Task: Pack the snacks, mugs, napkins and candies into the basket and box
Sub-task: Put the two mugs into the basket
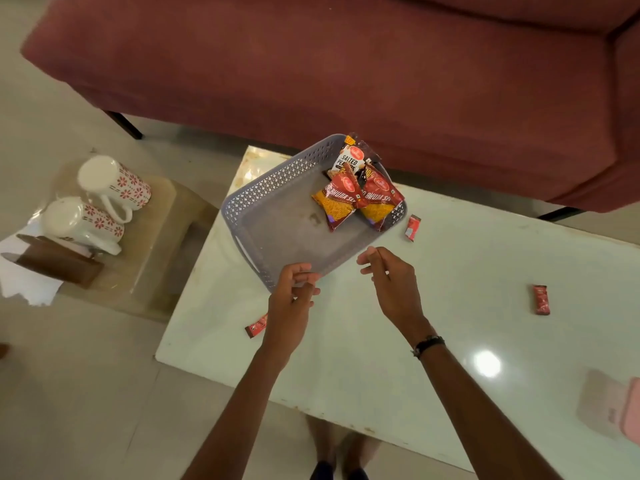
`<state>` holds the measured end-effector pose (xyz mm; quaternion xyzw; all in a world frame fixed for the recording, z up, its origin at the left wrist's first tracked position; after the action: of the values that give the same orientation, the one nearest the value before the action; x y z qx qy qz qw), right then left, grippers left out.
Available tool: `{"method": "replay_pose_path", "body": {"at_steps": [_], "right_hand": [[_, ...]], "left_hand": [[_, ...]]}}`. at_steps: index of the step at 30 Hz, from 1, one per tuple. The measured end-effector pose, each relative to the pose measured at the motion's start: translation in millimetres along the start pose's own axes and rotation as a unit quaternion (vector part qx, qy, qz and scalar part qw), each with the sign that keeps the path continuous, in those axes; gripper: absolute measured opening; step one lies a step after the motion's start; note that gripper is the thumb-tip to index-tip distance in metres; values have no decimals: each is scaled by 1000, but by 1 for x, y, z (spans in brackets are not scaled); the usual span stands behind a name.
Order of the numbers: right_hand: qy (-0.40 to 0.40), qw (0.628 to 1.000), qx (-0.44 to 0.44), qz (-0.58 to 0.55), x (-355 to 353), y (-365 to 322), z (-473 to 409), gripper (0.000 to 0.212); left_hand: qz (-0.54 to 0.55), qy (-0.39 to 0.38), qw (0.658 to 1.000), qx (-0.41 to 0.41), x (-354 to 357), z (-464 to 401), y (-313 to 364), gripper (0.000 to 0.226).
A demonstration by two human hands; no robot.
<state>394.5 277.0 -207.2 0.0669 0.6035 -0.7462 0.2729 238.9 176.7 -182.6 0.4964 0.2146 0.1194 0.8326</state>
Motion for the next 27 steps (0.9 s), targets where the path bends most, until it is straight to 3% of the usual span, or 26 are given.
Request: {"method": "replay_pose_path", "body": {"at_steps": [8, 14, 22, 27], "right_hand": [[-38, 997, -43, 45, 10, -19, -22, 32], [-86, 992, -82, 37, 57, -56, -34, 32], [-138, 983, -117, 39, 195, -112, -45, 32], [-192, 974, -115, 32, 307, -147, -47, 41]], "left_hand": [[57, 38, 997, -19, -13, -12, 1, 16], [109, 90, 990, -24, -54, -22, -3, 15], [115, 195, 973, -54, -168, -56, -33, 23], [92, 337, 931, -103, -254, -79, -64, 28]]}}
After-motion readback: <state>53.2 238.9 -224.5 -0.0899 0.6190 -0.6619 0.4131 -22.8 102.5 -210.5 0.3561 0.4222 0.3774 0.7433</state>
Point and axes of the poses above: each hand's wrist, its own z-axis away from the middle knuckle, its own x-axis out of the palm, y = z × x, the point moved 5 cm from there along -z, towards the middle knuckle, and after that the axes turned 4 degrees about -z, right-handed, at the moved point
